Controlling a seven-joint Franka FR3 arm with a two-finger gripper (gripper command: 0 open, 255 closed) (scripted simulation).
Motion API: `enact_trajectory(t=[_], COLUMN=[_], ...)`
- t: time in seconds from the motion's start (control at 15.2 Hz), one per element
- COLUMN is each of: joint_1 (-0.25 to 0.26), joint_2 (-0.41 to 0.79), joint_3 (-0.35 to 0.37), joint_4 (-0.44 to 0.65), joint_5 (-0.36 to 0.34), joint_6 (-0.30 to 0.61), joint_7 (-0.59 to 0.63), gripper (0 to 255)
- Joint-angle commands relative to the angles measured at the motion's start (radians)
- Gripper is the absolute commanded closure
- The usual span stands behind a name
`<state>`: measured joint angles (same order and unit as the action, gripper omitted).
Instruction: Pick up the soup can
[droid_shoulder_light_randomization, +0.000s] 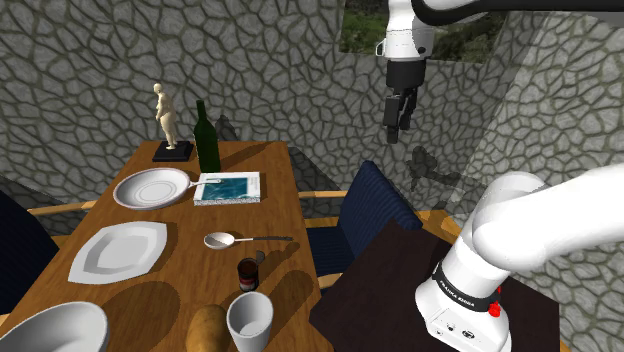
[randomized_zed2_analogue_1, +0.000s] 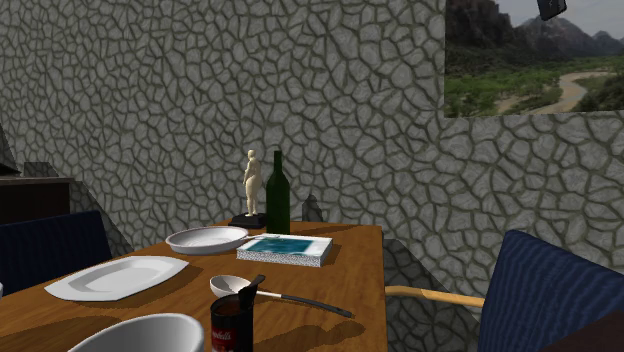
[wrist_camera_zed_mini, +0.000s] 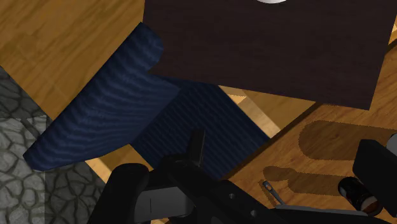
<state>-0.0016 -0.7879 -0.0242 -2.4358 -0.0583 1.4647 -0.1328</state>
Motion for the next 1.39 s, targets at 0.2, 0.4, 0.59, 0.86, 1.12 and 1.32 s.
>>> enact_trajectory(t=[0.2,0.4,0.59,0.86,1.12,1.32], joint_1=[0.019,0.04,0.06,0.086,0.109,0.123], joint_2=[0.034,0.082,0.144,0.248,0.373,0.479], joint_3=[0.034,0.07,0.106,0.155,0.203,0.238], joint_4=[-0.053,-0.095,-0.125,-0.145,-0.141,-0.122], joint_5=[0.038,0.074,0.108,0.148,0.177,0.189], joint_6=[0.092,0.189,0.289,0.424,0.559,0.656], joint_7=[0.043,0.084,0.123,0.172,0.221,0.259], gripper=[0,0,0,0,0,0])
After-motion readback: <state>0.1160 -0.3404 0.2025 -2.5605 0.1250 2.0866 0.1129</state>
